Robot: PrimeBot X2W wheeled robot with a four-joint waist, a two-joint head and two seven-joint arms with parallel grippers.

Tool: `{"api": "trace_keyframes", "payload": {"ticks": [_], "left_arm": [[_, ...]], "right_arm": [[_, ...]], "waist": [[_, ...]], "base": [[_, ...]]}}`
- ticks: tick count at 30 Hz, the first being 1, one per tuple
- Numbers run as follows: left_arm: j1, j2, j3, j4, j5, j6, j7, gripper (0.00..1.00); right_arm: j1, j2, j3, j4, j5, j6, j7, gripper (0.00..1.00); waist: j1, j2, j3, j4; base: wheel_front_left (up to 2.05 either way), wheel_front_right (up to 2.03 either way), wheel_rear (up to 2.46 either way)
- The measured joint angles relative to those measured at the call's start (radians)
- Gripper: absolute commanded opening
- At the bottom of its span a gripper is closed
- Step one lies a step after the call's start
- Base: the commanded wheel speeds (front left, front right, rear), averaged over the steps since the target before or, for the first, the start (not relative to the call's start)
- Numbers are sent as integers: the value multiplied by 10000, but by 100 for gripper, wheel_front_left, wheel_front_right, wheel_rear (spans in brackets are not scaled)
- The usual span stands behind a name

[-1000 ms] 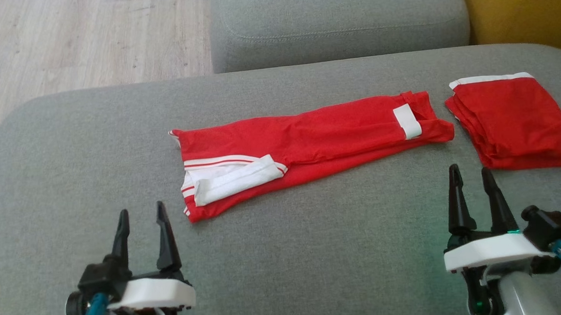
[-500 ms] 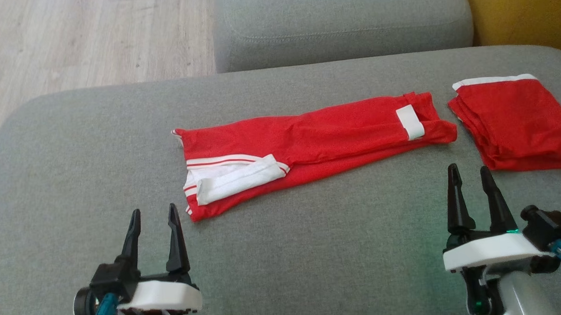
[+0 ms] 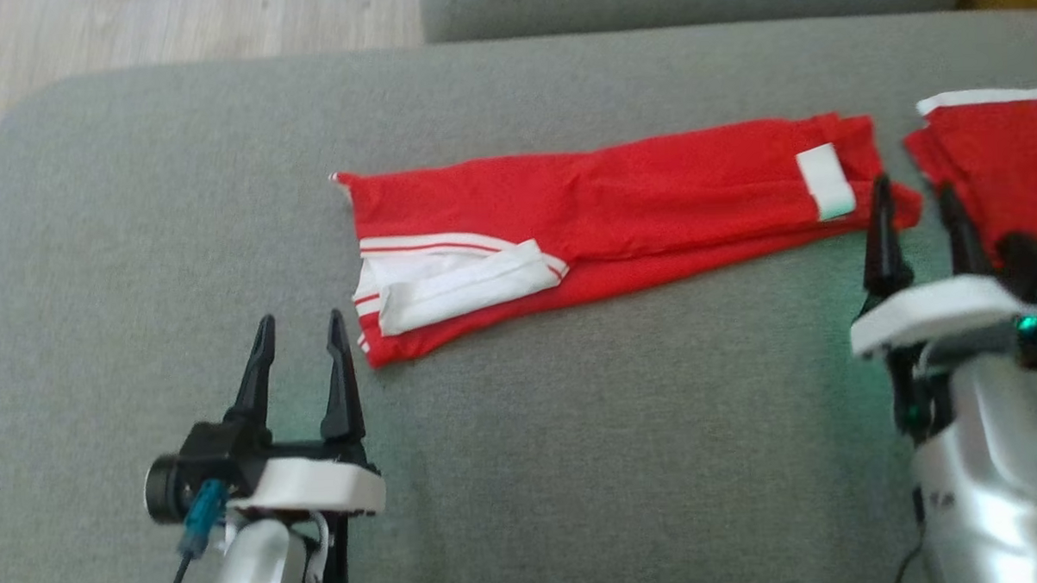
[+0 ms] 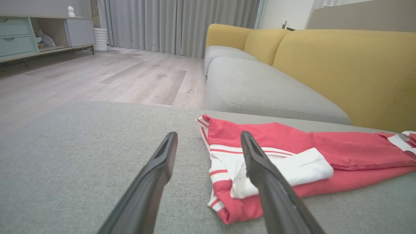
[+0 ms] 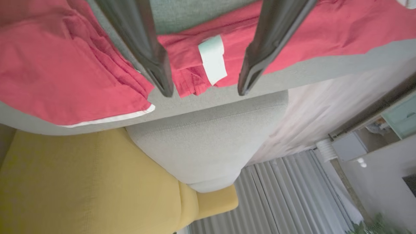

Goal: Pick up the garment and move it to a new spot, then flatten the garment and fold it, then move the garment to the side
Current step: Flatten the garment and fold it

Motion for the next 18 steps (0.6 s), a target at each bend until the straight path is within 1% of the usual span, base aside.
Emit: {"api": "trace_keyframes", "payload": {"ticks": [3, 4, 10, 14, 18], "left_arm": [[-248, -15, -71, 23, 81, -35, 0, 100], [-248, -15, -71, 23, 81, -35, 0, 100], [-580, -44, -180, 54, 81, -73, 0, 100], [-712, -50, -203, 36, 81, -75, 0, 100], [-732, -54, -205, 48, 81, -104, 0, 100]], "right_arm": [[-806, -29, -665, 869, -740, 0, 339, 100], [-806, -29, -665, 869, -740, 0, 339, 100], [-1895, -272, -2027, 2558, -2284, 0, 853, 100], [-2287, -307, -2905, 3231, -3289, 0, 1043, 100], [-2630, -311, -3791, 3601, -4213, 0, 1193, 100]], "waist": [[1, 0, 327, 239], [1, 0, 327, 239], [0, 0, 775, 681], [-1, 0, 951, 848], [-2, 0, 1066, 914]], "base": [[0, 0, 0], [0, 0, 0], [0, 0, 0], [0, 0, 0], [0, 0, 0]]}}
